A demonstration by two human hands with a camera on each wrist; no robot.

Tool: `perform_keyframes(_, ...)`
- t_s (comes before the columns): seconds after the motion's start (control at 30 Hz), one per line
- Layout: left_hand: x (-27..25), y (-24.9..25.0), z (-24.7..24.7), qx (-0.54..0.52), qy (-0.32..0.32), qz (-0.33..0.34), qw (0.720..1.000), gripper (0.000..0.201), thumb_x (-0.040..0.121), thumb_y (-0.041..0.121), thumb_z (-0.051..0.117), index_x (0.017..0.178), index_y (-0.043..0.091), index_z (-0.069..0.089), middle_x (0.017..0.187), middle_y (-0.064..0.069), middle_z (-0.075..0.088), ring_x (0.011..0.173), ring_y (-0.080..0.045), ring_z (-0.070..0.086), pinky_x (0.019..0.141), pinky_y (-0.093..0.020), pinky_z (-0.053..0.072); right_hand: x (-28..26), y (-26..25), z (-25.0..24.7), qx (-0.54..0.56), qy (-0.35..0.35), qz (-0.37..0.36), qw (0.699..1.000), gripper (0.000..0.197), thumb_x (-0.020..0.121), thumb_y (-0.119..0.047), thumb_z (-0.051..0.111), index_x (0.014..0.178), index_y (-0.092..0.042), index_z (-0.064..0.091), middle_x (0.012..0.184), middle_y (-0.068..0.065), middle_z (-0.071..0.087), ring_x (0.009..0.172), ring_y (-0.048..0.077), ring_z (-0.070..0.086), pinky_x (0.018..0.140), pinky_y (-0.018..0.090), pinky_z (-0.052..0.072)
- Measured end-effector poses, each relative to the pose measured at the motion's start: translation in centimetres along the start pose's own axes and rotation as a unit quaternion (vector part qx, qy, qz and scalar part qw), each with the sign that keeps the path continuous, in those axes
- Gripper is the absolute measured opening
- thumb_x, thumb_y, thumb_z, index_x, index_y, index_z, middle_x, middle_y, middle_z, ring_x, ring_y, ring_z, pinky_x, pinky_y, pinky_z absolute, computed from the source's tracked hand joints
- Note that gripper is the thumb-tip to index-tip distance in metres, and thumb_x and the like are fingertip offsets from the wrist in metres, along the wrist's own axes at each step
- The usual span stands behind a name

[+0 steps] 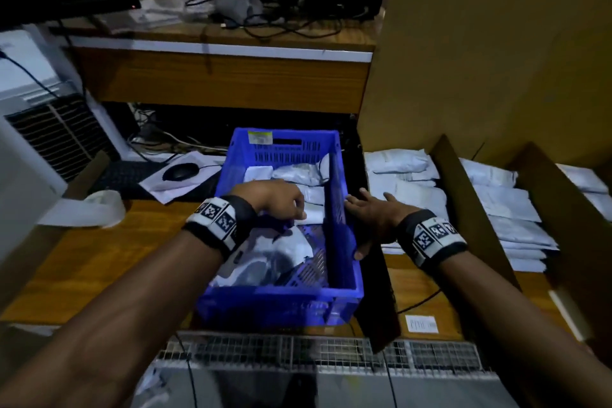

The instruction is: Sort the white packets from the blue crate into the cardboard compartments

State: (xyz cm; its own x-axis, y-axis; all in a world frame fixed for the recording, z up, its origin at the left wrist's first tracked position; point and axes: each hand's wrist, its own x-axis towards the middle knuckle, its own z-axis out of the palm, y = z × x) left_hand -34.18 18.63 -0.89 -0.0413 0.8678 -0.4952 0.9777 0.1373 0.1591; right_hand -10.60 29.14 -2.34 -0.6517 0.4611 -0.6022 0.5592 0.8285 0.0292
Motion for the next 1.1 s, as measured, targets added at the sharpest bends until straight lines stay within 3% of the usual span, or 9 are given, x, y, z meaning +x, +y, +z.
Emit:
perform_keyframes(0.2, 8.6, -1.8, -1.2, 0.045, -0.002, -0.043, 0.998, 0.045, 0.103, 0.050, 0.060, 0.138, 0.021, 0.062, 0.143, -0.009, 0.059, 0.124, -0.033, 0.059, 0.094, -0.037, 0.048, 2.7, 1.8, -1.3, -0.014, -0.010, -0.027, 0.999, 0.149, 0.069, -0.077, 0.081, 0.167, -0.016, -0.014, 0.176, -0.001, -0.017, 0.161, 0.026, -0.019, 0.125, 0.069, 0.000)
perform_keyframes(0.27, 11.7, -2.8, -0.9, 0.045, 0.007, -0.060, 0.997, 0.046, 0.102, 0.046, 0.062, 0.139, 0.017, 0.058, 0.141, -0.012, 0.058, 0.117, -0.035, 0.060, 0.088, -0.038, 0.049, 3.3, 2.4, -1.3, -0.021, -0.005, -0.033, 0.999, 0.154, 0.066, -0.079, 0.080, 0.167, -0.014, -0.016, 0.175, 0.000, -0.020, 0.161, 0.027, -0.019, 0.125, 0.068, 0.000)
perform_keyframes(0.33, 14.9, -4.1, -0.2, 0.037, 0.046, -0.068, 0.996, 0.045, 0.099, 0.036, 0.066, 0.136, 0.014, 0.055, 0.136, -0.016, 0.059, 0.112, -0.038, 0.061, 0.088, -0.043, 0.053, 4.0, 2.9, -1.2, -0.026, 0.004, -0.040, 0.999, 0.158, 0.062, -0.084, 0.078, 0.166, -0.013, -0.018, 0.174, 0.001, -0.023, 0.161, 0.027, -0.021, 0.125, 0.067, -0.002)
perform_keyframes(0.43, 18.6, -5.7, 1.1, 0.043, 0.110, -0.094, 0.989, 0.064, 0.095, 0.021, 0.069, 0.153, 0.015, 0.043, 0.147, -0.019, 0.049, 0.133, -0.043, 0.051, 0.094, -0.053, 0.051, 4.8, 3.8, -0.9, -0.038, 0.030, -0.052, 0.997, 0.160, 0.061, -0.088, 0.074, 0.164, -0.011, -0.022, 0.173, 0.003, -0.026, 0.160, 0.025, -0.024, 0.126, 0.064, -0.004)
perform_keyframes(0.5, 20.3, -6.4, 2.2, 0.053, 0.140, -0.098, 0.984, 0.072, 0.092, 0.016, 0.070, 0.157, 0.019, 0.039, 0.148, -0.018, 0.047, 0.135, -0.045, 0.048, 0.096, -0.056, 0.052, 5.0, 4.2, -0.8, -0.035, 0.036, -0.058, 0.997, 0.161, 0.060, -0.090, 0.071, 0.164, -0.011, -0.023, 0.172, 0.002, -0.029, 0.159, 0.025, -0.026, 0.126, 0.064, -0.005)
perform_keyframes(0.73, 22.2, -7.7, 3.8, 0.090, 0.221, -0.076, 0.968, 0.051, 0.089, 0.011, 0.065, 0.139, 0.016, 0.054, 0.122, -0.013, 0.063, 0.106, -0.041, 0.065, 0.069, -0.046, 0.054, 4.9, 4.6, -0.4, -0.021, 0.050, -0.071, 0.996, 0.165, 0.043, -0.099, 0.048, 0.163, -0.012, -0.025, 0.171, 0.001, -0.032, 0.157, 0.023, -0.031, 0.127, 0.064, -0.009)
perform_keyframes(0.87, 20.0, -7.6, 2.8, 0.006, 0.282, -0.078, 0.956, 0.030, 0.088, 0.008, 0.064, 0.117, 0.016, 0.065, 0.115, -0.013, 0.068, 0.103, -0.042, 0.066, 0.068, -0.046, 0.052, 5.0, 4.6, -0.2, -0.002, 0.060, -0.075, 0.995, 0.165, 0.050, -0.096, 0.063, 0.164, -0.014, -0.024, 0.171, -0.002, -0.030, 0.158, 0.022, -0.029, 0.127, 0.064, -0.009)
perform_keyframes(1.0, 16.3, -7.7, 0.9, -0.180, 0.336, -0.117, 0.917, 0.025, 0.094, 0.016, 0.066, 0.116, 0.023, 0.075, 0.119, -0.013, 0.074, 0.113, -0.038, 0.067, 0.087, -0.044, 0.054, 3.7, 4.6, 0.0, 0.067, 0.115, -0.082, 0.988, 0.147, 0.067, -0.084, 0.076, 0.169, -0.017, -0.006, 0.176, -0.004, -0.010, 0.162, 0.019, -0.015, 0.130, 0.060, 0.002)
perform_keyframes(1.1, 13.2, -8.1, -0.1, -0.343, 0.309, -0.101, 0.881, 0.007, 0.094, 0.015, 0.073, 0.091, 0.021, 0.073, 0.089, -0.002, 0.074, 0.096, -0.026, 0.070, 0.081, -0.033, 0.049, 1.8, 4.4, -1.1, 0.183, 0.214, -0.055, 0.958, 0.118, 0.079, -0.067, 0.082, 0.168, -0.028, 0.015, 0.173, 0.001, 0.027, 0.158, 0.027, 0.028, 0.119, 0.053, 0.036)
